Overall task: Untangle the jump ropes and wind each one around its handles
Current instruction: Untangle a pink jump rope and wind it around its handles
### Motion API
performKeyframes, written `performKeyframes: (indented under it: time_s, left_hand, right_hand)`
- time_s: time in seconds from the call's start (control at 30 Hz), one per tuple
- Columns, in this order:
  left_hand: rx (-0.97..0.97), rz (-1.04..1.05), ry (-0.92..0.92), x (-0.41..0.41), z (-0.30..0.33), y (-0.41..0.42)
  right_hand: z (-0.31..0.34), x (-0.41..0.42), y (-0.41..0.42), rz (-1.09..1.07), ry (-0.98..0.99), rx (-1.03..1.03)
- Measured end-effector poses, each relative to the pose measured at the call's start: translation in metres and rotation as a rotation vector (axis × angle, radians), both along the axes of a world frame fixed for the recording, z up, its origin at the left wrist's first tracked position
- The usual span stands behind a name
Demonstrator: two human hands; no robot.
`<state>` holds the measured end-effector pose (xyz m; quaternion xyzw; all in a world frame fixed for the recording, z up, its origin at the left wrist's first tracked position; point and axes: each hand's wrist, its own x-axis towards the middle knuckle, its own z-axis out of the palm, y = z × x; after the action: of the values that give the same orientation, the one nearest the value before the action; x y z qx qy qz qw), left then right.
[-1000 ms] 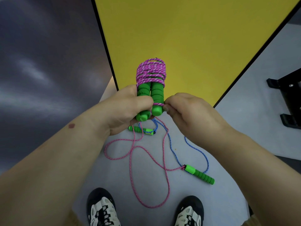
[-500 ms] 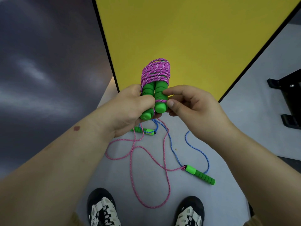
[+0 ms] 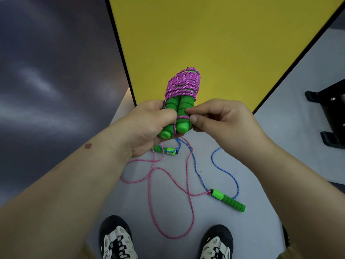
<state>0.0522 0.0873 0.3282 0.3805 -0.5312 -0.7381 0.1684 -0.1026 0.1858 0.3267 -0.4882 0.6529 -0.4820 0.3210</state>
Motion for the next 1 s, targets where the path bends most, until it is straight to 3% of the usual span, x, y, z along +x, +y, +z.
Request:
performKeyframes:
  time_s: [0.17,0.27,0.4,0.5,0.6,0.77,0.83,0.9,1.0]
  left_hand:
    - [0.007,-0.063,0.004,0.003,0.001,0.002]
    - [0.039,0.017,0.027,0.001,0.000,-0.001]
    - [-0.004,-0.002,-0.007,0.002,-0.007,-0.003]
    - [-0.012,-0.093,-0.006,0.003,-0.009,0.000]
    - [-0.030,-0.028,0.014,0.003,-0.003,-0.005]
    - [-0.127,0.031,0.209,-0.002,0.003,0.000]
    - [-0.248,0.017,0.147,-0.003,-0.002,0.000]
    - [-0.417,0.006,0.040,-0.002,-0.004,-0.001]
    - [-0.649,0.004,-0.113,-0.002,-0.005,0.002]
  right_hand:
    - [0.003,-0.005,0.001,0.022,-0.082,0.034]
    - [-0.001,0.001,0.001,-0.005,-0.123,0.073]
    - [-0.008,0.009,-0.009,-0.103,-0.469,0.190]
    - [-0.008,0.011,-0.014,-0.065,-0.519,0.201]
    - [-0.012,0.008,-0.009,0.007,-0.522,0.176]
    - [-0.019,0.009,-0.003,0.127,-0.306,0.220]
    - [-0.016,0.008,-0.005,0.094,-0.303,0.216]
    - [-0.004,0.006,-0.007,-0.085,-0.276,0.139]
    - [0.014,0.005,-0.006,-0.218,0.151,-0.094]
